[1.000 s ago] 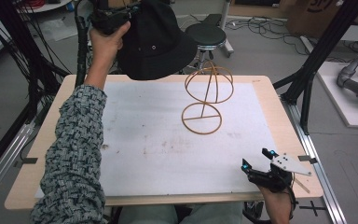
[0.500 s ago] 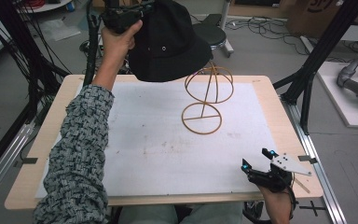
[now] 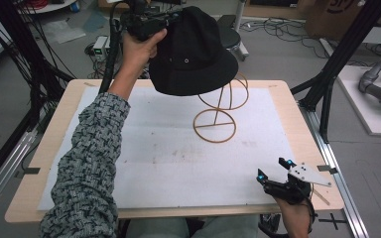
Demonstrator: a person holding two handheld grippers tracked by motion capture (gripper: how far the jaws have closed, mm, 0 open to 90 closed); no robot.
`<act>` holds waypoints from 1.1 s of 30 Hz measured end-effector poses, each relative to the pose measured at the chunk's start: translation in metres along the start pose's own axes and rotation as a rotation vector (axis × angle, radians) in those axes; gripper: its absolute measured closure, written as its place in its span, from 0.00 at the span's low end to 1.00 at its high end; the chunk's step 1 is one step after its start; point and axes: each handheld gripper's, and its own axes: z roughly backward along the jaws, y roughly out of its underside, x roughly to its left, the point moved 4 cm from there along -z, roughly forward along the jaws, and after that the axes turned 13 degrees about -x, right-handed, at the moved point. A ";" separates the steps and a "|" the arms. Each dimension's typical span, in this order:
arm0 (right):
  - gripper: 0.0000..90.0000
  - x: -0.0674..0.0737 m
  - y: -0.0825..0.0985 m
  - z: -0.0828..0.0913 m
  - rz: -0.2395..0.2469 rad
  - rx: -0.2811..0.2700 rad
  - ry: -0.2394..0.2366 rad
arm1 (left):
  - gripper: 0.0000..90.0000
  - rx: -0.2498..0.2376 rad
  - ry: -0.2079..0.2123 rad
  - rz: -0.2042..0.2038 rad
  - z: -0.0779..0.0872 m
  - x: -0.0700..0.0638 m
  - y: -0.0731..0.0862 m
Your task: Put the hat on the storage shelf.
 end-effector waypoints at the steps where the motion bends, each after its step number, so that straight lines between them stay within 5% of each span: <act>1: 0.14 0.000 0.000 0.000 0.001 0.000 0.000 | 0.96 0.006 0.009 0.001 -0.002 -0.002 0.002; 13: 0.14 0.000 0.000 0.001 -0.003 0.002 -0.003 | 0.96 0.089 0.084 -0.009 -0.024 -0.021 0.028; 33: 0.14 0.000 0.000 0.001 -0.003 -0.004 0.001 | 0.96 0.264 0.150 -0.069 -0.045 -0.044 0.071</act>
